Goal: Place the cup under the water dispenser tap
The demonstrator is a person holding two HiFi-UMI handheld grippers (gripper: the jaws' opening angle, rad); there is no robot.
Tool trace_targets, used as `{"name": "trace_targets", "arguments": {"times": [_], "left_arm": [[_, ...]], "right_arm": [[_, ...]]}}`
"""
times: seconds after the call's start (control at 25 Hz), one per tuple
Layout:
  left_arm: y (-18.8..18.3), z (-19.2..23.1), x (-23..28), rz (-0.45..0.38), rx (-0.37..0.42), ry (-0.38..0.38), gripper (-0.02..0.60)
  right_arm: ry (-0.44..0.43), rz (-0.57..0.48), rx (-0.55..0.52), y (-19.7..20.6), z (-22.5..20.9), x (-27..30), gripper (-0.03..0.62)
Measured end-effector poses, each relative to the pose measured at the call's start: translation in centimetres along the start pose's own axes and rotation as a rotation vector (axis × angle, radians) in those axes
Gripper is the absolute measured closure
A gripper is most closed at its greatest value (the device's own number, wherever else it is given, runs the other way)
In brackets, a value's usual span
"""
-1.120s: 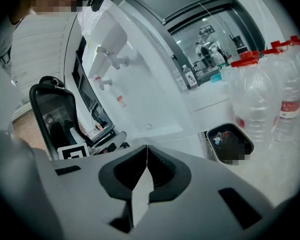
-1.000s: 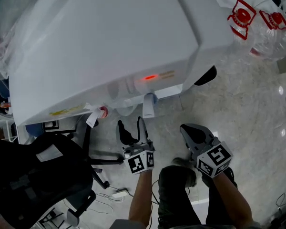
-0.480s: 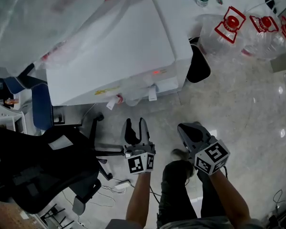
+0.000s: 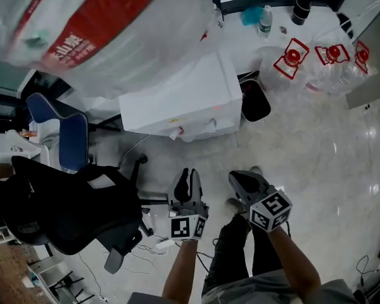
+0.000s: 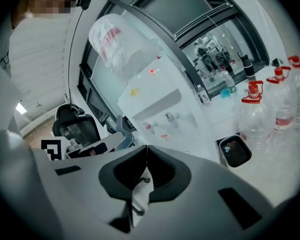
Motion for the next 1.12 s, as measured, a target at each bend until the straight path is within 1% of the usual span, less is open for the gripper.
{"name": "trace_targets", "arguments": {"times": [0.08,0.16,0.36,0.44,0.6,0.72,0.84,1.0,1.12], "left_arm": [[-2.4,-1.1,-1.9,0.004,0.008,0.017,0.52],[-4.7,-2.3,-3.7,0.004,0.016,0.037,0.525],[-9.7,-5.1,-7.4,-0.014,0.048,0.072,0.543],[-11.7,-6.0,-9.2,-0.026,0.057,0.077,0.546],[-15.5,-7.3,-13.3,-0.047,0.059,0.074,0.554],[-18.6,-7.9,-15.1,-0.073,0.078,0.078,0.554],[-20.5,-8.3,-16.8,-0.092,0.093,0.075,0.554],[-22.1,-9.0,-18.5,-0.114,0.099,0.084,0.555],[-23.0,-9.5,-19.3,-0.143,0.093,0.08,0.555]], "right_arm": [[-0.007,-0.007,-0.01,-1.2,2.2,-1.3,0.583],[-0.014,-0.018,-0.034,-2.7,4.3,-2.8,0.583],[-0.015,-0.059,-0.145,-6.6,8.5,-6.5,0.585],[-0.015,-0.076,-0.182,-7.8,10.2,-8.1,0.585],[-0.016,-0.107,-0.209,-9.3,13.8,-11.4,0.585],[-0.009,-0.126,-0.292,-11.1,16.1,-13.2,0.585],[-0.023,-0.144,-0.336,-12.1,18.4,-14.2,0.585],[-0.047,-0.162,-0.381,-13.2,20.6,-15.0,0.585],[-0.052,-0.192,-0.386,-14.3,21.4,-15.8,0.585]]}}
Point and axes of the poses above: the fingertips, and each gripper's own axes: x forward along the fingers, z to its left, y out of its underside, the point moved 6 cm from there along -x, backward along the fingers, and after that the axes turned 13 degrees about z, right-handed, at the moved point
